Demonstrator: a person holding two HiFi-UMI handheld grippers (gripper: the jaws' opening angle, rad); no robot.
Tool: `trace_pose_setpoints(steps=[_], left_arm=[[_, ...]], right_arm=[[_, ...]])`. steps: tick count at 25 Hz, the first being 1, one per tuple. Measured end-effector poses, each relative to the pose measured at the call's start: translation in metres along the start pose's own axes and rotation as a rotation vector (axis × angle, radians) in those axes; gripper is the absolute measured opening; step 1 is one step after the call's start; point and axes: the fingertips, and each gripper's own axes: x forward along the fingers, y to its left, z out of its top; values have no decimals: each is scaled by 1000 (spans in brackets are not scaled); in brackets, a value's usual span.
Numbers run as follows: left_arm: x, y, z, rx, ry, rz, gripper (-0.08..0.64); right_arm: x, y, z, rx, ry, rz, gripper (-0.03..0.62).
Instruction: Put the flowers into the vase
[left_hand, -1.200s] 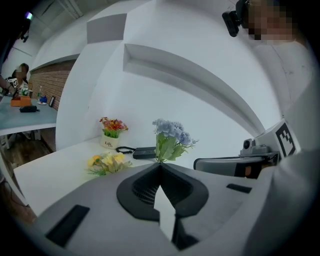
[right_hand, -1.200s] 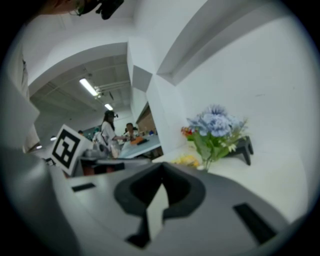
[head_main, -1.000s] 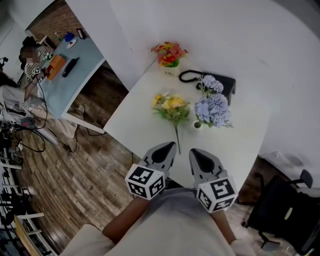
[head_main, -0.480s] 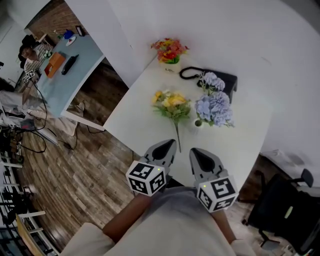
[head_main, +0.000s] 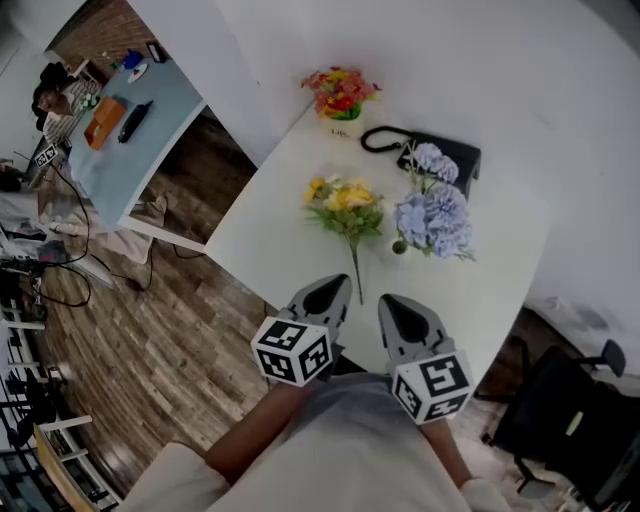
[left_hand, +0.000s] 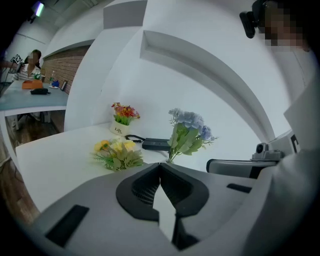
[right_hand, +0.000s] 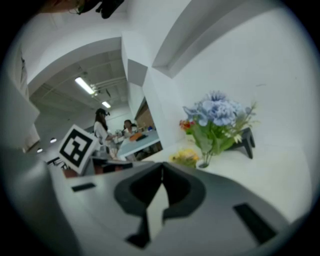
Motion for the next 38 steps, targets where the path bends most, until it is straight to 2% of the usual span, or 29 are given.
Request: trace_pose_setpoints(steps=[4,15,18,24,27,38], left_arm=[[9,10,-1,-48,14,15,15],[36,32,-5,-73,93,55,17],[45,41,-13,-106,147,51,17],[64,54,-33,-173,298,-6,20],[72,62,-40,-189,356,-12,55],[95,84,-60,-264,471,-18,106]], right_arm=[[6,-2,-2,7,16,0,23],[21,-7,-10,45,66,-4,23],[27,-12,-15,67,80,-13,23],[37,-16,-24,112,119,-19,23],[43,-20,-28,132,136,-25,23],[68,-24,-38,187,178,-32,23]])
